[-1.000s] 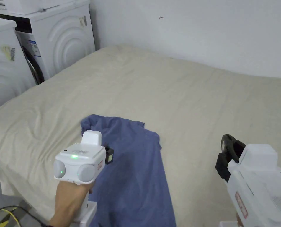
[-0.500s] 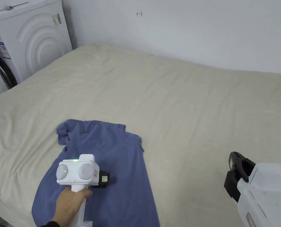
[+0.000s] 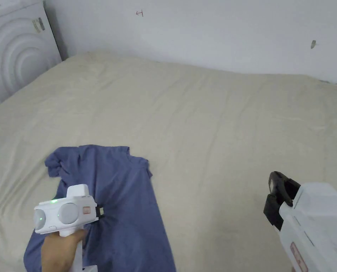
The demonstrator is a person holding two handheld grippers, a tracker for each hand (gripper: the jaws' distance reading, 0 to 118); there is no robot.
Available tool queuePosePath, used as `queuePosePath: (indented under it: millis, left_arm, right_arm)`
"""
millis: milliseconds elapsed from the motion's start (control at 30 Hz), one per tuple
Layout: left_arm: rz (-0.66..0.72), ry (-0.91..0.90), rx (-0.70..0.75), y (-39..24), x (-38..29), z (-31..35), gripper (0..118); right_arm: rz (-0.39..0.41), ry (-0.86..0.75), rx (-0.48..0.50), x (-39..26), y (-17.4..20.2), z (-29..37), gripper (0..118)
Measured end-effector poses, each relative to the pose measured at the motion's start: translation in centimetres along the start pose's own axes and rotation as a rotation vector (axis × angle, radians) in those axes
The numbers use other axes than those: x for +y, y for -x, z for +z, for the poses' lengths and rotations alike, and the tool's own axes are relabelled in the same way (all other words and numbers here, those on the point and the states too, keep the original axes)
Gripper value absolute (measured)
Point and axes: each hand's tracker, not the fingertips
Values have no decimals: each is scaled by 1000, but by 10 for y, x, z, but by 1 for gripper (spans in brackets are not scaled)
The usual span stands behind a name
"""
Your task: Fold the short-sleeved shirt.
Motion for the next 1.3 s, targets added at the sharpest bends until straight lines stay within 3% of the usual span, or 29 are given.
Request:
queuePosePath:
  millis: [133,267,833,1133,1300]
  left_arm:
    - [159,-71,-157,20,5,27,0]
    - [197,-122,-276,10,10,57,0]
    - [-155,-288,-653,-217,94,163,0]
    - [-356,-290,-768,-342,81,180,0]
    - [-528,-255,-763,-389,50,168,0]
  right_arm:
    - [-6,-14,-17,3,-10,11,0]
    - [-19,-29,-35,5,-21,22,0]
    - [-49,-147,-189,25,-84,100,0]
    - [-45,-187,-307,31,-123,135,0]
    - [-53,-182,-346,25,-136,145,0]
